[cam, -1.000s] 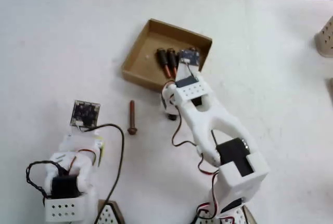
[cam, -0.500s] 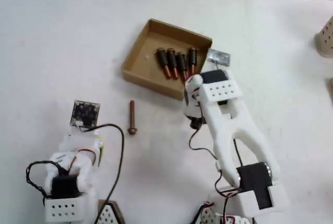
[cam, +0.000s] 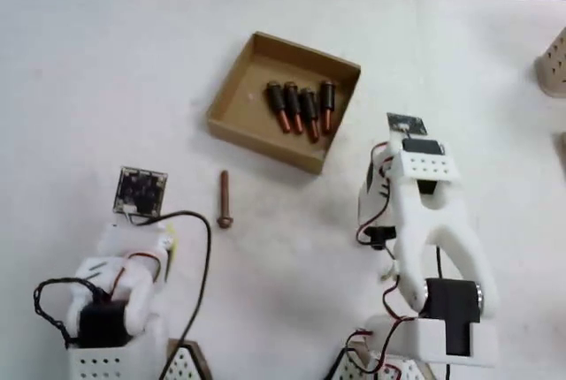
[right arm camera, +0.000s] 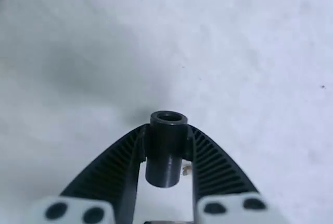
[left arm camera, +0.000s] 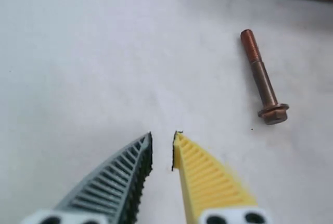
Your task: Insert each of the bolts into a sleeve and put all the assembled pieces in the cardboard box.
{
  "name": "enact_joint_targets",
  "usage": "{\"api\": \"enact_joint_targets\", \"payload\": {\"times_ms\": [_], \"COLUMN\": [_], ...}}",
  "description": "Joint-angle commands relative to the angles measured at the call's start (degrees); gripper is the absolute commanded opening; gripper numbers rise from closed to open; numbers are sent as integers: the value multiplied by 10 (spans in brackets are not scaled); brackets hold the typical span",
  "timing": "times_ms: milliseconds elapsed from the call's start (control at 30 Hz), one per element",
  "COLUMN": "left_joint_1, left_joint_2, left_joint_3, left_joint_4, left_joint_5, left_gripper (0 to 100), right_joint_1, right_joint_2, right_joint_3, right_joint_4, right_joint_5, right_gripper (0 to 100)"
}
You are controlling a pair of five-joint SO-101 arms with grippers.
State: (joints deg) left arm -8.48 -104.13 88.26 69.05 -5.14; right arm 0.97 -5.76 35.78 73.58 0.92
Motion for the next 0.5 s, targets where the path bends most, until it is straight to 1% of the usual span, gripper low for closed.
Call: {"api": "enact_joint_targets", "payload": {"times_ms": [0,67,167,300,467], "left_joint_1": [9,12,21,59,102], "left_joint_2": [56,127,257,399,513], "left_joint_3": [-67,-98,-145,-186,-198], "left_joint_4": [-1,-12,-50,-98,-194], "left_joint_5": [6,6,7,7,6], "left_gripper": [98,98,98,98,98], "right_joint_1": [8,8,8,9,56], "right_joint_2": [-52,-92,-170,-271,-338], "right_joint_3": [11,37,95,167,208], "right_joint_4": [-5,-16,-52,-79,-82], "right_joint_5": [33,36,38,38,40], "right_gripper": [17,17,17,17,17]}}
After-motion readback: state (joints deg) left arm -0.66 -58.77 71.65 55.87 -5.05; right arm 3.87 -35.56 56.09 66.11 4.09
